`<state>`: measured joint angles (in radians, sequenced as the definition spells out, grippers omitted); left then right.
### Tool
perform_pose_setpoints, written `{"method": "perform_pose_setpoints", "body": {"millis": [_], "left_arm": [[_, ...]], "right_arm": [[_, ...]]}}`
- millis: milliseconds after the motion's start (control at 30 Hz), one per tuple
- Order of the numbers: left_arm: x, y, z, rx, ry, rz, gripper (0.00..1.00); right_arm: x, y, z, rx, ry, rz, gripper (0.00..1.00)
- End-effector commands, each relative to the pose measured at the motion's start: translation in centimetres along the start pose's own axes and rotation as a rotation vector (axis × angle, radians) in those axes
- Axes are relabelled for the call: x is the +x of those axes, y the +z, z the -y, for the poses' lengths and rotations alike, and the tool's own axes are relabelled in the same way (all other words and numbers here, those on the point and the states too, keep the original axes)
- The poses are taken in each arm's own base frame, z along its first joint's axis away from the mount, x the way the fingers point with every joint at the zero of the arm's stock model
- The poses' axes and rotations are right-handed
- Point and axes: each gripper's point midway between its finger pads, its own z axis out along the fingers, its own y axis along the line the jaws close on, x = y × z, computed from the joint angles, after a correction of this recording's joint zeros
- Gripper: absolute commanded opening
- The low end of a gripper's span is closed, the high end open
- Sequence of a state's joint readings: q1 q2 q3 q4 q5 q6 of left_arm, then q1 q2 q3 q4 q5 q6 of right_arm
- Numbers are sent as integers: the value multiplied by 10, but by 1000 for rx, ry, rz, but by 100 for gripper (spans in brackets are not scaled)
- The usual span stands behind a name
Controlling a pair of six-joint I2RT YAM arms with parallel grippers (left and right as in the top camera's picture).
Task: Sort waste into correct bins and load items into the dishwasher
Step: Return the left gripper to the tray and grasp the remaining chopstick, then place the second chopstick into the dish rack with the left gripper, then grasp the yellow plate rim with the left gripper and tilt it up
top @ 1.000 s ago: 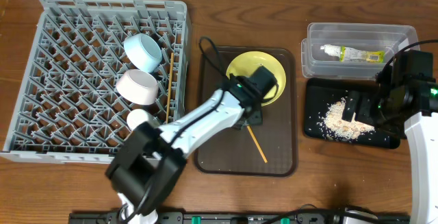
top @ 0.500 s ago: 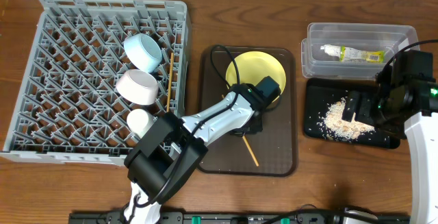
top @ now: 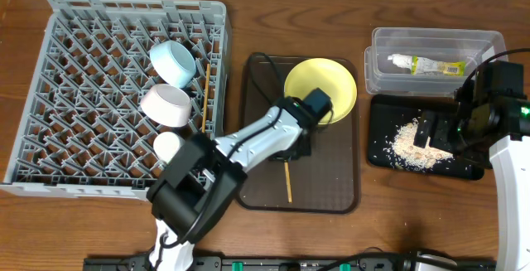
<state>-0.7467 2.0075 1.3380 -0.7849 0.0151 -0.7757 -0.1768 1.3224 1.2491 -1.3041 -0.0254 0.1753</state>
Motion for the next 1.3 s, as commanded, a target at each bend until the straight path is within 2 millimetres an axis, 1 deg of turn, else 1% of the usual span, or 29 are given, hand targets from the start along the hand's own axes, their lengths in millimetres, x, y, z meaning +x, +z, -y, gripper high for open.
{"method": "perform_pose_setpoints", "body": {"millis": [0, 67, 167, 233, 267, 300, 433, 533, 633, 767, 900, 1067, 1133, 1167, 1233, 1267], "left_arm": [[-26, -26, -16, 19, 22, 75, 8], [-41, -45, -21, 52, 57, 118, 8], [-61, -81, -33, 91, 124, 194, 8], [-73, -104, -48, 101, 177, 245, 8], [-77, -112, -54, 102, 195, 263, 8], [-83, -123, -66, 101, 220, 292, 8], [-97, -152, -104, 82, 261, 361, 8], [-107, -163, -129, 58, 282, 400, 8], [-116, -161, -145, 37, 284, 406, 8], [-128, -151, -157, 24, 251, 399, 8], [-138, -132, -166, 11, 221, 370, 8], [-144, -107, -169, -1, 212, 321, 9], [-144, -101, -169, -3, 213, 309, 11], [-144, -101, -169, -3, 213, 308, 14], [-144, -102, -169, -2, 213, 312, 17], [-144, -104, -169, -2, 213, 316, 24]], "right_arm": [[-4, -6, 5, 11, 17, 27, 99], [-4, -6, 5, 11, 17, 27, 99], [-4, -6, 5, 12, 17, 27, 99], [-4, -6, 5, 11, 17, 27, 99], [-4, -6, 5, 11, 17, 27, 99], [-4, -6, 5, 11, 17, 27, 99], [-4, -6, 5, 11, 17, 27, 99], [-4, -6, 5, 11, 17, 27, 99], [-4, -6, 5, 12, 17, 27, 99], [-4, -6, 5, 11, 17, 27, 99], [-4, -6, 5, 11, 17, 27, 99], [-4, -6, 5, 11, 17, 27, 99], [-4, -6, 5, 11, 17, 27, 99], [-4, -6, 5, 11, 17, 27, 99], [-4, -6, 5, 11, 17, 27, 99], [-4, -6, 5, 11, 17, 27, 99]]}}
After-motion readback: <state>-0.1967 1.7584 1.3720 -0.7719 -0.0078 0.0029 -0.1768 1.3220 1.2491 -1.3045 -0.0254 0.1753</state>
